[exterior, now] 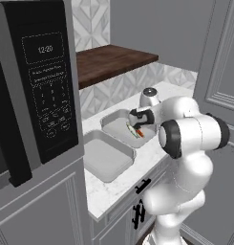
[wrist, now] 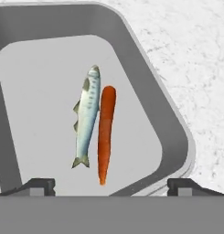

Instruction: Place one carrot and one fish in each tupperware on the nearby counter, to pack two identical lunches.

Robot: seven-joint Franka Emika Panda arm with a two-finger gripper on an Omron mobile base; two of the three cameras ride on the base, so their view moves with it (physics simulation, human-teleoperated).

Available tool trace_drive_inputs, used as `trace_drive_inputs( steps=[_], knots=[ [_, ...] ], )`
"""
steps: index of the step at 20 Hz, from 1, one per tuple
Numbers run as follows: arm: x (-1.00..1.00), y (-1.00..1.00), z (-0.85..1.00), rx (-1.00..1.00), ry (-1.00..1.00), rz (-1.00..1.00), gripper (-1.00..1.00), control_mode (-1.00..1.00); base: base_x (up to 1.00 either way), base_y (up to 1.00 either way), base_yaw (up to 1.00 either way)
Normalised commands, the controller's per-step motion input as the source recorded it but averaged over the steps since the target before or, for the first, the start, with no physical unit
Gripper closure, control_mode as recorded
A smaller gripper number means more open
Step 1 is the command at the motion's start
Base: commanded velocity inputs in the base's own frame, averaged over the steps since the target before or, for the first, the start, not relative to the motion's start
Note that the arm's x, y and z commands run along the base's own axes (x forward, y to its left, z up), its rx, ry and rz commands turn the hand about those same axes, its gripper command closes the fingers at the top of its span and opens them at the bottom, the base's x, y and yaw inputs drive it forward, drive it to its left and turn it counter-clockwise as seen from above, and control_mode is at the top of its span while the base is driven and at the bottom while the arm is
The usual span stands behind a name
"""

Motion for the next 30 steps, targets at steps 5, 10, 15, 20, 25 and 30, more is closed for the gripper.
trace_drive_inputs(
  steps=[5, 10, 15, 20, 25, 30],
  knots=[
    [-1.0, -0.45, 0.76, 0.11, -0.14, -0.09, -1.0, -1.0, 0.0, 0.0, 0.0],
    [-1.0, -0.03, 0.87, 0.1, -0.05, -0.07, -1.0, -1.0, 0.0, 0.0, 0.0],
    [-1.0, 0.1, 0.85, 0.08, -0.05, -0.11, -1.0, -1.0, 0.0, 0.0, 0.0],
    [-1.0, 0.39, 0.1, 0.0, 0.0, 0.0, -1.0, -1.0, 0.0, 0.0, 0.0],
    [-1.0, 0.21, 0.11, 0.0, 0.0, 0.02, -1.0, -1.0, 0.0, 0.0, 0.0],
    [-1.0, -0.05, 0.03, 0.0, -0.03, 0.01, -1.0, -1.0, 0.0, 0.0, 0.0]
  ],
)
